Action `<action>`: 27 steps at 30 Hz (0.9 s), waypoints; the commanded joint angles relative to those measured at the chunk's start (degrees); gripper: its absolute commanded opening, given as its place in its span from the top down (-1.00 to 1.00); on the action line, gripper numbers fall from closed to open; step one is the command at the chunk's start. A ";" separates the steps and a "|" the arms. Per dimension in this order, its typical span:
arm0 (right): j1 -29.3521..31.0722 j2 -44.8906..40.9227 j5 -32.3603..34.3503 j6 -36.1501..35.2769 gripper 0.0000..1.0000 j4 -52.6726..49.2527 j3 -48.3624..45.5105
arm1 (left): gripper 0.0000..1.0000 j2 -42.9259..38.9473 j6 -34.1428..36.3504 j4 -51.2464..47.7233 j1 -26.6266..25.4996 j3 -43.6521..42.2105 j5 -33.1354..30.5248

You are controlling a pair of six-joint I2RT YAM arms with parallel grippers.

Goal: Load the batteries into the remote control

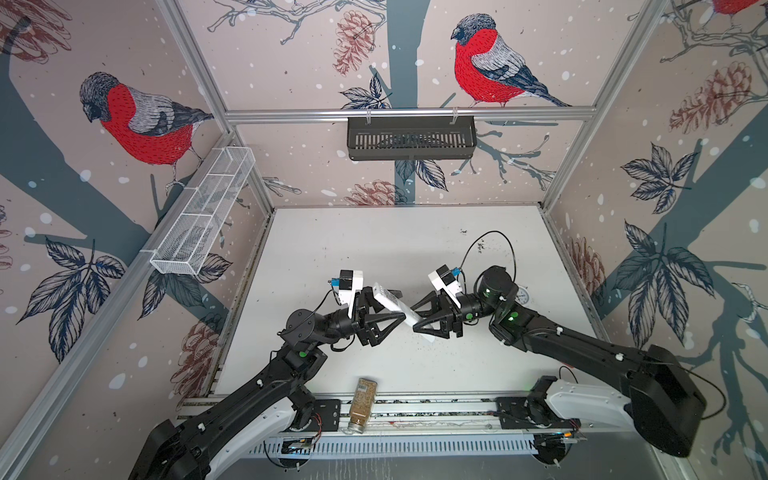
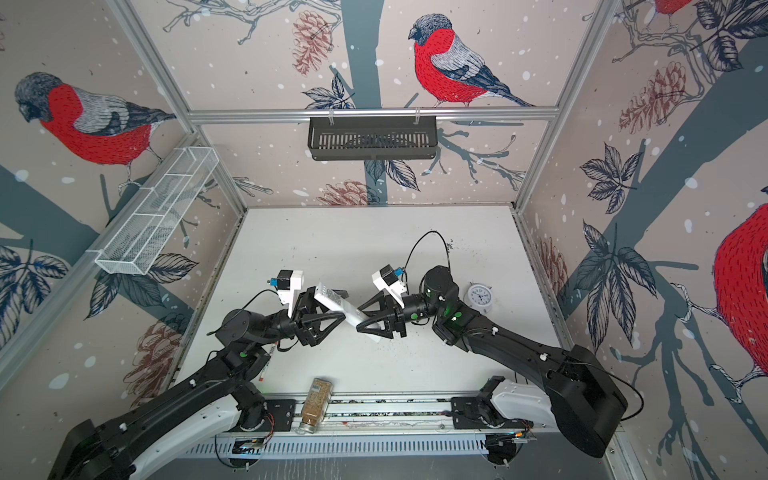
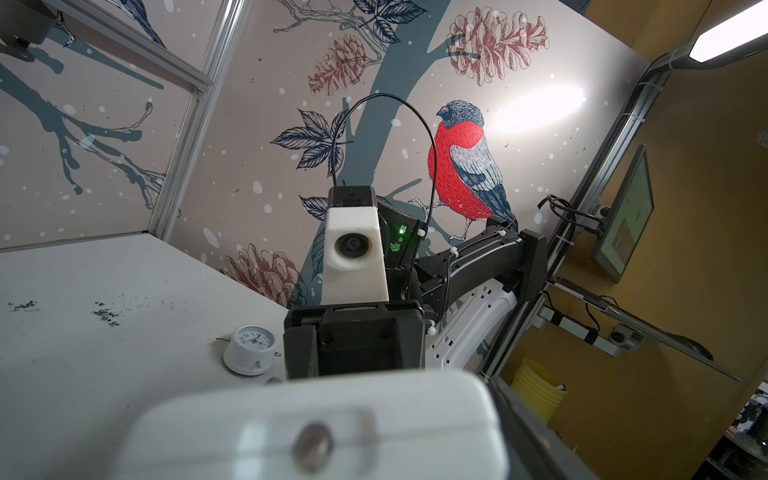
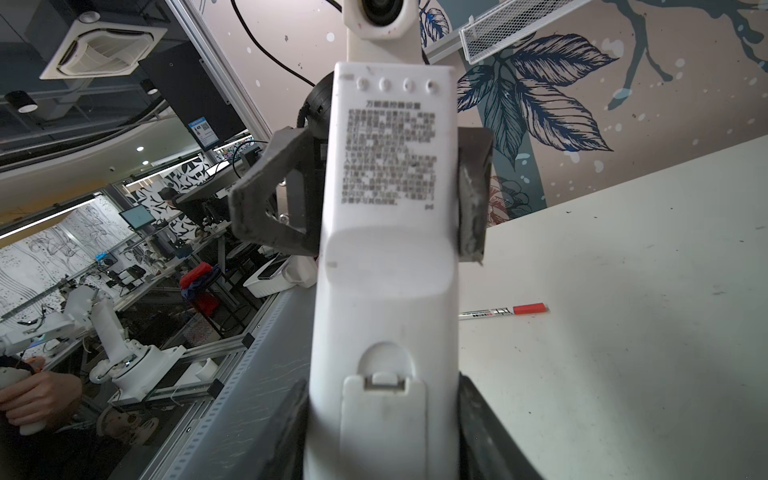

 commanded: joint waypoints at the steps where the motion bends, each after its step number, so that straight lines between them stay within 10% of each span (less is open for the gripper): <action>1: 0.08 0.24 -0.32 1.01 0.15 3.87 -0.09 | -0.43 0.65 -0.75 5.72 -0.35 0.20 1.98; 16: -0.04 1.28 -0.80 1.36 0.11 5.33 -0.53 | 0.05 -0.10 -0.11 5.69 -0.70 -0.65 0.94; 27: -1.32 0.97 1.89 -3.28 -0.63 -1.31 -0.96 | 0.11 -1.85 5.18 -8.34 -0.68 2.60 -2.32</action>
